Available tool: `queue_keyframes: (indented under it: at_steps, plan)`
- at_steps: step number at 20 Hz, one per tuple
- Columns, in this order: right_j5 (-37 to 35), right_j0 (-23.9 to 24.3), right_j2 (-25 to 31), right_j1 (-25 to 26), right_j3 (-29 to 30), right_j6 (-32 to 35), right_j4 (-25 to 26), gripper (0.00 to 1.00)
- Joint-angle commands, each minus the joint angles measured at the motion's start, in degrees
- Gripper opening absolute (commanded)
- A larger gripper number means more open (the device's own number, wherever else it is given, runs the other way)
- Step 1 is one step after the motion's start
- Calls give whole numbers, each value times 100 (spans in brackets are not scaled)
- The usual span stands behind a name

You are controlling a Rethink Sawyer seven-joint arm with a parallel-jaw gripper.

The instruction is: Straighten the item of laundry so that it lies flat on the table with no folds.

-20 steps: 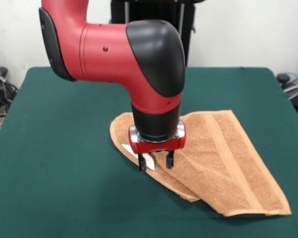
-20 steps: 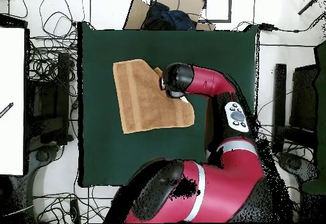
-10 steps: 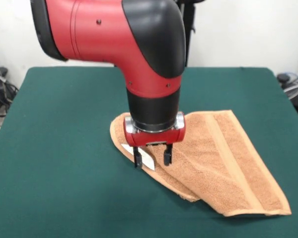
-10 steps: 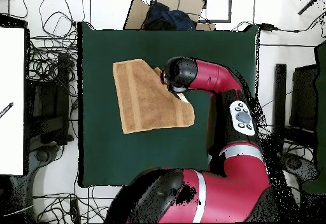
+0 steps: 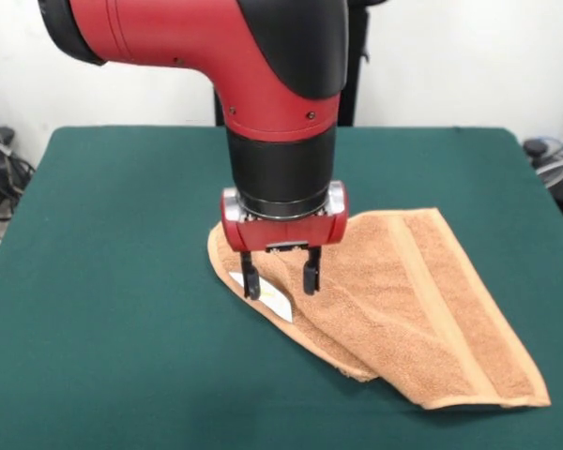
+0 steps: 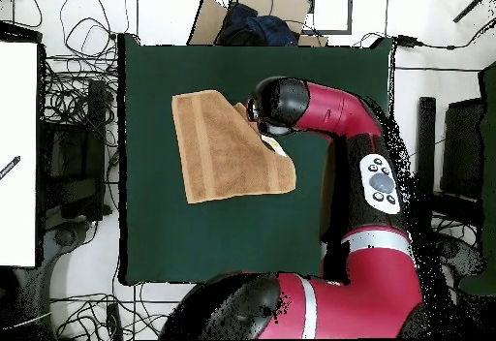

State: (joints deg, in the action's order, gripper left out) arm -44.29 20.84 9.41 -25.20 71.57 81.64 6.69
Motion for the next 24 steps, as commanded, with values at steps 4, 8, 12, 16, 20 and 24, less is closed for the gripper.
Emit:
queue_keyframes:
  at_steps: [4,8,12,16,20,24]
  plan:
    - [108,83,55,503,351,961,-140,100]
    - [72,79,66,635,185,975,-157,100]
    - [132,83,64,612,243,978,-153,100]
    - [179,85,65,634,219,998,-166,100]
    - [190,95,63,599,277,1041,-201,100]
    - [-51,79,-40,354,250,979,-152,100]
